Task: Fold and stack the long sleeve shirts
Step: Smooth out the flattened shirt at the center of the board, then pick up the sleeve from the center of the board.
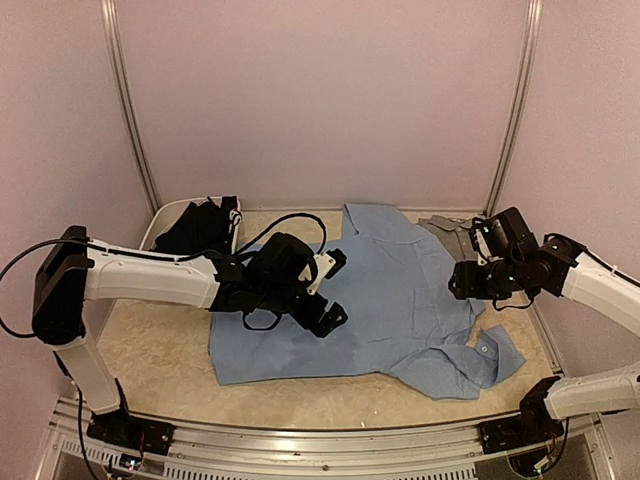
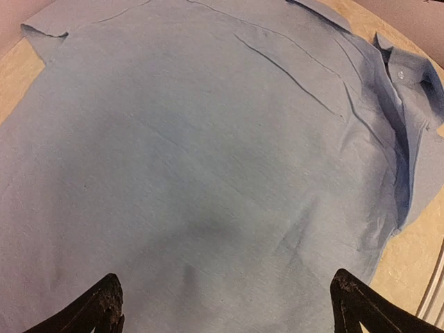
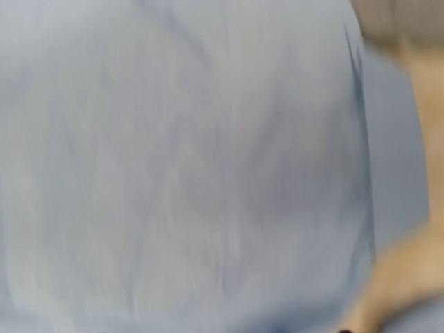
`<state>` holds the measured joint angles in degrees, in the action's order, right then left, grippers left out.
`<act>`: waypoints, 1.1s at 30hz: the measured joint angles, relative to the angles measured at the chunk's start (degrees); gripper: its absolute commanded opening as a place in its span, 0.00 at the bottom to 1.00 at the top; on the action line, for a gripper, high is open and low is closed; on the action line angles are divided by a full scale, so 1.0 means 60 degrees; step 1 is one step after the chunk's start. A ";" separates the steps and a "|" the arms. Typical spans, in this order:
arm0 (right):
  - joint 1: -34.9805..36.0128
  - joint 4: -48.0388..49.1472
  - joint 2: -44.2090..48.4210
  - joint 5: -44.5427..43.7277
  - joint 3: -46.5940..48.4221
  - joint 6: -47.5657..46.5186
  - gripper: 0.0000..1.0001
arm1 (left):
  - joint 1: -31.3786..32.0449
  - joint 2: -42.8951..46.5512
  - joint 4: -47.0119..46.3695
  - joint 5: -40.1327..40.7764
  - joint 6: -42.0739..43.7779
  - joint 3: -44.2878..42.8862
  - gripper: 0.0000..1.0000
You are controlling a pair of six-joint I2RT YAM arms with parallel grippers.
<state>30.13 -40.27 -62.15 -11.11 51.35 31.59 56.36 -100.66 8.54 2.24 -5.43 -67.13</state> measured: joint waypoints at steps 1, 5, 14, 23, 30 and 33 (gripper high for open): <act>0.0149 -0.0423 0.0073 -0.0109 0.0026 0.0237 0.67 | 0.0117 0.0000 -0.0025 -0.0069 0.0018 0.0066 0.99; 0.0761 -0.2550 -0.0302 -0.0565 -0.0015 0.1504 0.67 | 0.0262 0.0000 -0.0062 -0.0273 0.0051 0.0291 0.99; 0.0674 -0.4747 -0.1887 -0.1275 -0.0219 0.2357 0.67 | 0.0284 0.0000 -0.0080 -0.0444 0.0219 0.0302 0.99; 0.0087 -0.4994 -0.3665 -0.1851 0.0204 0.2237 0.54 | 0.0284 0.0000 -0.0102 -0.0637 0.0372 0.0299 0.99; -0.0448 -0.4652 -0.4462 -0.2131 0.0302 0.1829 0.29 | 0.0284 -0.0266 -0.0091 -0.0801 0.0503 0.0007 0.99; -0.0586 -0.4492 -0.4557 -0.2197 0.0382 0.1632 0.20 | 0.0284 -0.0412 -0.0011 -0.0801 0.0565 -0.0117 0.99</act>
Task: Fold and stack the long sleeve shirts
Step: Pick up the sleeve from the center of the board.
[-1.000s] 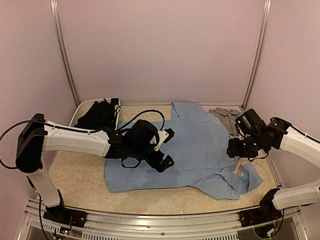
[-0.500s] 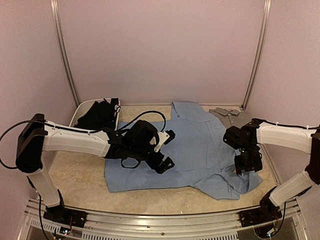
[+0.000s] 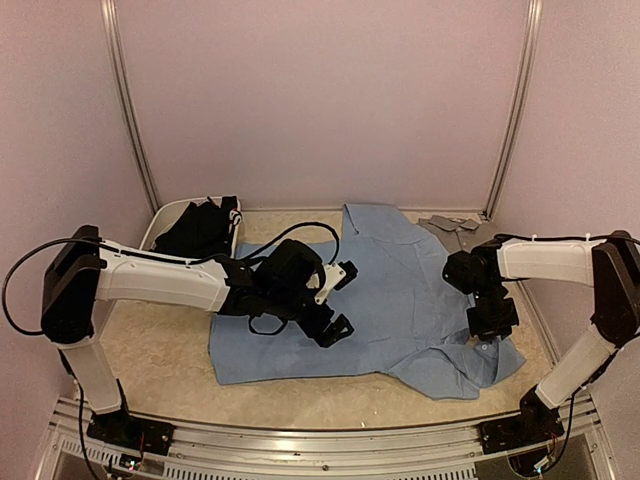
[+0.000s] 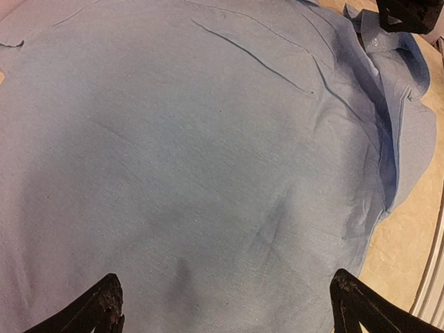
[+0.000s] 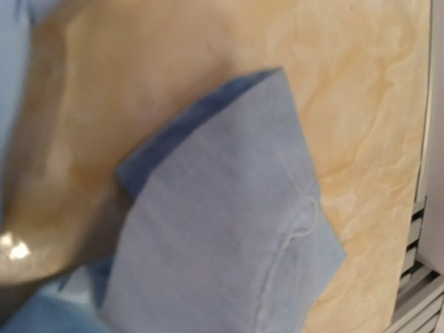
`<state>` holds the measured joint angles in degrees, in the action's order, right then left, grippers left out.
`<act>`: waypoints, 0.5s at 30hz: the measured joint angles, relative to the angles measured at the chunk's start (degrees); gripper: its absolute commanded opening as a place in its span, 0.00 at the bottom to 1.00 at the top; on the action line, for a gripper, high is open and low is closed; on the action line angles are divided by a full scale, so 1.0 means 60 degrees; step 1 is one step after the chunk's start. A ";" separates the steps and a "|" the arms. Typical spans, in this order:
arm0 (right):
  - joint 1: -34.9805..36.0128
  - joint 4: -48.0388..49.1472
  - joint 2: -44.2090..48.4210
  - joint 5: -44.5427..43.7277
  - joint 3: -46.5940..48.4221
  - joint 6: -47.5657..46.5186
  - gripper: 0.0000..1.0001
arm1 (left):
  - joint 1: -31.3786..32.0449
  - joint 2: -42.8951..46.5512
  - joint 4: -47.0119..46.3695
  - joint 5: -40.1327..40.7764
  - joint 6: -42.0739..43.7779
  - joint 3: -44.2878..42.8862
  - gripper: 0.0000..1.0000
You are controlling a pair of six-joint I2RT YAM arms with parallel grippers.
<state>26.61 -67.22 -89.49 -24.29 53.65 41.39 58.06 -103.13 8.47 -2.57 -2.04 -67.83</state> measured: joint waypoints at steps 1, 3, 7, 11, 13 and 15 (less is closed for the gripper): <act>-0.0036 0.0040 0.0000 -0.0007 0.0018 -0.0036 0.17 | 0.0000 -0.0062 0.0018 0.0004 0.0022 -0.0047 0.99; -0.0102 0.0157 0.0000 -0.0007 0.0022 -0.0211 0.13 | 0.0000 -0.0131 0.0055 0.0007 0.0055 -0.0109 0.99; -0.0127 0.0302 0.0000 0.0033 0.0022 -0.0419 0.00 | 0.0000 -0.0200 0.0106 0.0036 0.0120 -0.0197 0.99; -0.0135 0.0375 0.0015 0.0051 0.0026 -0.0503 0.00 | 0.0000 -0.0251 0.0175 0.0164 0.0149 -0.0302 0.99; -0.0109 0.0277 0.0084 0.0015 0.0073 -0.0426 0.00 | -0.0004 -0.0255 0.0200 0.0240 0.0142 -0.0342 0.99; -0.0015 -0.0011 0.0266 -0.0058 0.0295 -0.0280 0.00 | -0.0044 -0.0255 0.0270 0.0280 0.0095 -0.0393 0.99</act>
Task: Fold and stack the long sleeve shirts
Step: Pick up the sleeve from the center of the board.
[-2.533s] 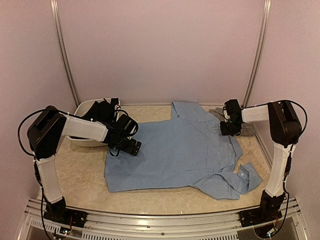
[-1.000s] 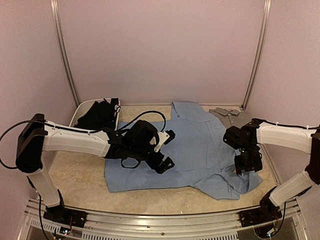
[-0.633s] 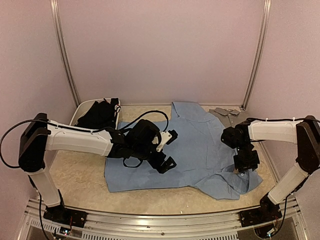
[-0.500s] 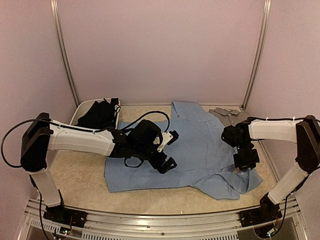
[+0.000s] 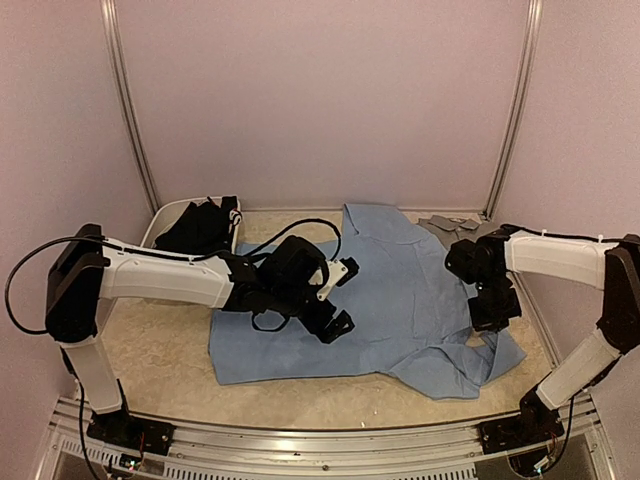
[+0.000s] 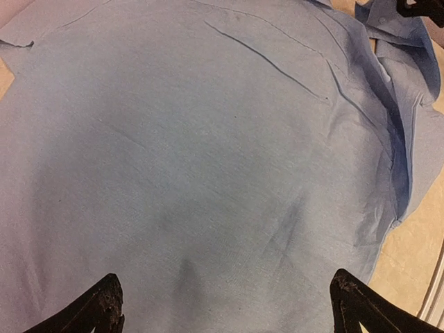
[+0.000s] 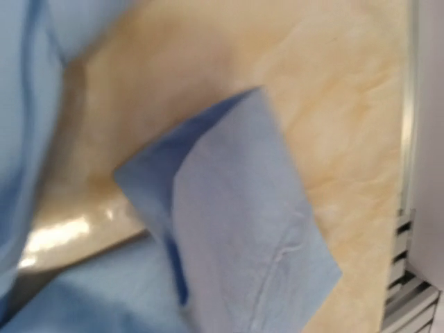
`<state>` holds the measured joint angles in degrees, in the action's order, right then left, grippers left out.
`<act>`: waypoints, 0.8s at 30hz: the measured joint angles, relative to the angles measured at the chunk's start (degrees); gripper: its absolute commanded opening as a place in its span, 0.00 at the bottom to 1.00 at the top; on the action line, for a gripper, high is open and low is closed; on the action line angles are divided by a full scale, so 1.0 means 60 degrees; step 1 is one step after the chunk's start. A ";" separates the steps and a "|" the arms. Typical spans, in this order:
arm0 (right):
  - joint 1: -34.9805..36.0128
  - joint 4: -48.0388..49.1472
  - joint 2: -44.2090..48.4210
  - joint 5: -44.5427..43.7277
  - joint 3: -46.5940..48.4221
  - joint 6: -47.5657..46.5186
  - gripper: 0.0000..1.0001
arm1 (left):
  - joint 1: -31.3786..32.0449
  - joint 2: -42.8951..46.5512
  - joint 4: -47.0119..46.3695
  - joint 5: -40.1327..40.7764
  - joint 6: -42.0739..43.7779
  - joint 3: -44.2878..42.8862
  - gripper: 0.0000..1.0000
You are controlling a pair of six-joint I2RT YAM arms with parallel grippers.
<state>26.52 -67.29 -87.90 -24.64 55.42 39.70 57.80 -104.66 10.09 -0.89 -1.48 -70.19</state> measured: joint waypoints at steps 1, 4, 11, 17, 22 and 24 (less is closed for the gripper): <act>0.0066 -0.0222 0.0204 -0.0062 0.0273 0.0091 0.00 | -0.0022 -0.0018 0.0062 0.0062 -0.0040 -0.0069 0.99; 0.0277 -0.0831 0.0867 -0.0291 0.1253 0.0324 0.00 | -0.0091 -0.0066 0.0120 0.0226 -0.0171 -0.0178 0.99; 0.0474 -0.1461 0.2379 -0.0637 0.4091 0.0106 0.00 | -0.0168 -0.0084 0.0277 0.0452 -0.0390 -0.0222 0.99; 0.0699 -0.1217 0.2087 -0.0831 0.5650 -0.0750 0.00 | -0.0219 -0.0189 0.0317 0.0441 -0.0743 -0.0259 0.99; 0.0849 -0.0055 0.1351 -0.1045 0.6892 -0.1938 0.00 | -0.0481 -0.0306 0.0240 0.0157 -0.1089 -0.0259 0.99; 0.0863 0.0579 0.0954 -0.1188 0.7297 -0.2466 0.00 | -0.0586 -0.0317 0.0168 0.0011 -0.1239 -0.0259 0.99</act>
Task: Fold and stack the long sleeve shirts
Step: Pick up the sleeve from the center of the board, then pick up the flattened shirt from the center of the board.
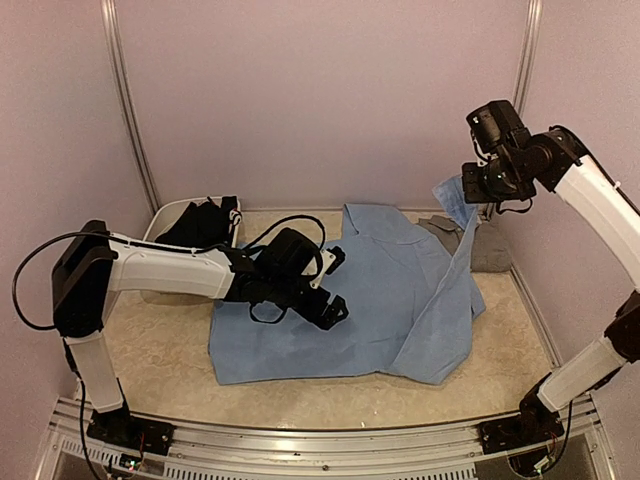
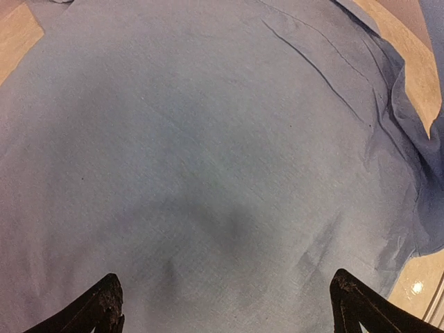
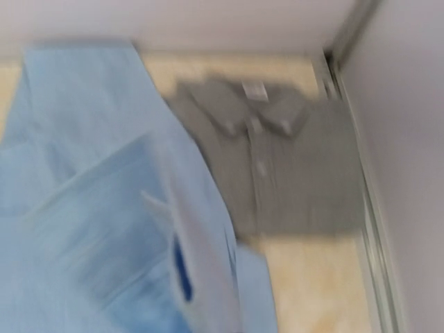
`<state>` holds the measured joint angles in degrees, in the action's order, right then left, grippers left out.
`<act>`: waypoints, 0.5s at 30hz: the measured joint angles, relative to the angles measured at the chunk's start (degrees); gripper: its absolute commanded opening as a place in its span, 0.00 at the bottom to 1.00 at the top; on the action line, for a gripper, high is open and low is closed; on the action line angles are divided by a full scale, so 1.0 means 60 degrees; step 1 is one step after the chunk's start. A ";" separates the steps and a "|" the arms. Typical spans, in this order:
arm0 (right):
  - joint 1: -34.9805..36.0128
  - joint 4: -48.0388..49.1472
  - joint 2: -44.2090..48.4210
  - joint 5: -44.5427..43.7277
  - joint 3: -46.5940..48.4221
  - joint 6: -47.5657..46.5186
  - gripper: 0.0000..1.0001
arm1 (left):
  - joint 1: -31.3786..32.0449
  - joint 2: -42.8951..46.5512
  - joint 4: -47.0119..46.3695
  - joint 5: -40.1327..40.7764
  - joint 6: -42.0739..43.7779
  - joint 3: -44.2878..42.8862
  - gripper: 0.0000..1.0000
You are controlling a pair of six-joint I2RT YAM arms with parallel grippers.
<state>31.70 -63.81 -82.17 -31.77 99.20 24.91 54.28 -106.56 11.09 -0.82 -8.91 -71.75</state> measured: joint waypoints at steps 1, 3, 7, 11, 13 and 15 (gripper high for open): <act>0.0011 0.0317 -0.0193 -0.0040 0.0135 -0.0262 0.00 | -0.0047 0.0000 -0.0051 -0.0044 -0.0044 0.0000 0.99; 0.0018 0.0841 -0.0561 -0.0091 0.0408 -0.0729 0.00 | -0.0095 0.0000 -0.0135 -0.0051 -0.0168 -0.0004 0.99; 0.0022 0.1716 -0.1676 -0.0251 0.1523 -0.1639 0.00 | -0.0087 -0.0011 -0.0138 -0.0047 -0.0306 -0.0022 0.99; 0.0025 0.2350 -0.2539 -0.0390 0.2463 -0.2364 0.00 | -0.0087 -0.0127 -0.0135 -0.0029 -0.0441 -0.0055 0.99; 0.0029 0.2634 -0.2823 -0.0503 0.2718 -0.2677 0.00 | -0.0087 -0.0189 -0.0131 -0.0015 -0.0484 -0.0055 0.99; 0.0029 0.2954 -0.3089 -0.0612 0.2860 -0.3013 0.00 | -0.0087 -0.0215 -0.0127 0.0000 -0.0535 -0.0055 0.99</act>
<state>31.88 -46.09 -100.71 -35.44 116.36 6.83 53.76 -107.85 10.33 -0.82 -12.12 -72.07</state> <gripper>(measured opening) 0.005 0.990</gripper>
